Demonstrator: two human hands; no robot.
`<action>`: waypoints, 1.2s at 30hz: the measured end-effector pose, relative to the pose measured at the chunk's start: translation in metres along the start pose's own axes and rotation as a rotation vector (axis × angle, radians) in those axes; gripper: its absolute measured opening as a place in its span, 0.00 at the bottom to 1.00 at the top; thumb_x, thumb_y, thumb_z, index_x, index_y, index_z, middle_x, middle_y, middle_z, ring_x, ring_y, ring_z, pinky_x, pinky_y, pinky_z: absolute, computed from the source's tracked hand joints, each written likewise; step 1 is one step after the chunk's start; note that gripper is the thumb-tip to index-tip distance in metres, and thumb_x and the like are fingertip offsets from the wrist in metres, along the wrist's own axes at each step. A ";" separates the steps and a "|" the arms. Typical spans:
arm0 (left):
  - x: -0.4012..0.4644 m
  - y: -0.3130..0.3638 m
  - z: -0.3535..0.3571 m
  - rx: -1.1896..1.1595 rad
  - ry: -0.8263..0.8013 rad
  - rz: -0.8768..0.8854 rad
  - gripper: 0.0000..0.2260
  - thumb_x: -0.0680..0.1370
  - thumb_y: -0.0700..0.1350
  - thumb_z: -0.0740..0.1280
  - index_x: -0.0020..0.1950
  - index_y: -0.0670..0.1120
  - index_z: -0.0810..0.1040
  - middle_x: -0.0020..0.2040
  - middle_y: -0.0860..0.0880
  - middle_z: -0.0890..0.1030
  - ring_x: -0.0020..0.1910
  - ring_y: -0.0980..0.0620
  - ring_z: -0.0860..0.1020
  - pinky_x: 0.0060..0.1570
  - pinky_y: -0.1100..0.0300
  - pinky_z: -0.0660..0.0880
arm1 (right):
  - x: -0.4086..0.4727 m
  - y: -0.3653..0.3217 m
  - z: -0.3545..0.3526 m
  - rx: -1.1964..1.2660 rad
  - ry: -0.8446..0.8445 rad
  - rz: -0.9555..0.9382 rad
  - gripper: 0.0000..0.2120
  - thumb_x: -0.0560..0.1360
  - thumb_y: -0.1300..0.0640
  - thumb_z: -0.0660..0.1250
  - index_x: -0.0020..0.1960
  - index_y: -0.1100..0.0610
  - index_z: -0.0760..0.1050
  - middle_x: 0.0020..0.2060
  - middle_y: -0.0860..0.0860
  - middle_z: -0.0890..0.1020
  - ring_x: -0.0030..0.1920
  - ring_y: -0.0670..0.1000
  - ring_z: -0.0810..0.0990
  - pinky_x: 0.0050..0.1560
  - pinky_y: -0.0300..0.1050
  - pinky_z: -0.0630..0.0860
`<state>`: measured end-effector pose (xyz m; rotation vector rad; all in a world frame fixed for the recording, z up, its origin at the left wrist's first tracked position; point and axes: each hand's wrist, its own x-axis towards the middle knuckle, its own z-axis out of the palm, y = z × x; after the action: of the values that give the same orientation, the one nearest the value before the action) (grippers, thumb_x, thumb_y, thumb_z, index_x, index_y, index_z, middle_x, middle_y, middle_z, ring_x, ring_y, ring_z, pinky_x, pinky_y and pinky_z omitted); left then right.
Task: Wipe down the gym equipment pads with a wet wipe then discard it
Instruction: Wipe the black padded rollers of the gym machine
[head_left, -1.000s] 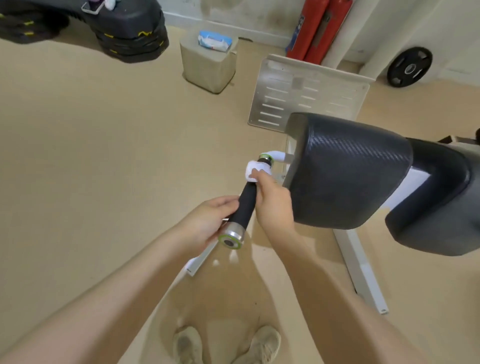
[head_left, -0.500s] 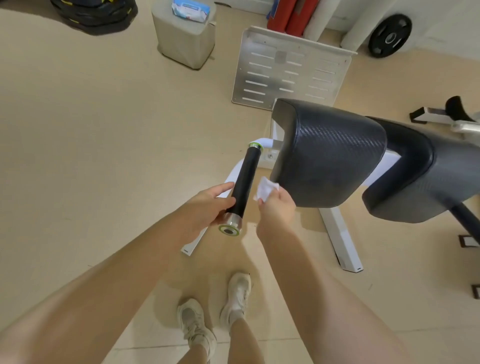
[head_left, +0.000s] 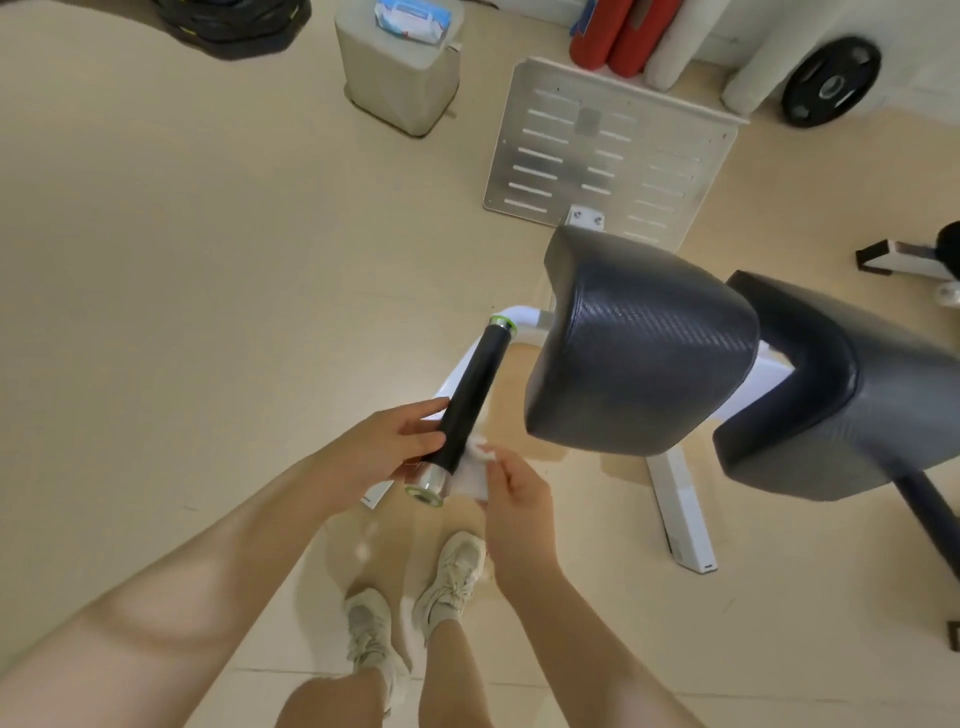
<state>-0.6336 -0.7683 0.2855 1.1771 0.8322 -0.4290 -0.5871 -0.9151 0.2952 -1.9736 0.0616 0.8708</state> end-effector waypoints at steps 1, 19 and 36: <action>-0.002 0.002 0.001 -0.015 0.017 -0.008 0.20 0.78 0.38 0.62 0.68 0.53 0.70 0.56 0.51 0.81 0.43 0.55 0.81 0.40 0.67 0.76 | 0.004 -0.012 -0.006 -0.049 0.016 -0.056 0.13 0.80 0.59 0.55 0.45 0.45 0.75 0.40 0.44 0.79 0.43 0.46 0.77 0.52 0.44 0.75; 0.004 -0.003 -0.065 0.184 0.098 -0.234 0.08 0.77 0.40 0.63 0.56 0.45 0.73 0.44 0.50 0.77 0.41 0.54 0.75 0.42 0.64 0.70 | 0.102 -0.066 0.017 -1.208 -0.405 -0.439 0.14 0.76 0.66 0.55 0.58 0.55 0.71 0.52 0.56 0.77 0.61 0.58 0.71 0.59 0.48 0.70; 0.005 0.026 -0.056 0.234 -0.049 -0.131 0.12 0.80 0.41 0.58 0.63 0.44 0.72 0.50 0.49 0.78 0.41 0.55 0.76 0.43 0.67 0.71 | 0.064 -0.060 0.001 -0.840 -0.089 -0.469 0.11 0.80 0.61 0.55 0.57 0.60 0.73 0.42 0.60 0.81 0.42 0.62 0.78 0.40 0.50 0.73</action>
<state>-0.6316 -0.7066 0.2898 1.3258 0.8352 -0.6752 -0.5171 -0.8626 0.3013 -2.5377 -0.9174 0.7174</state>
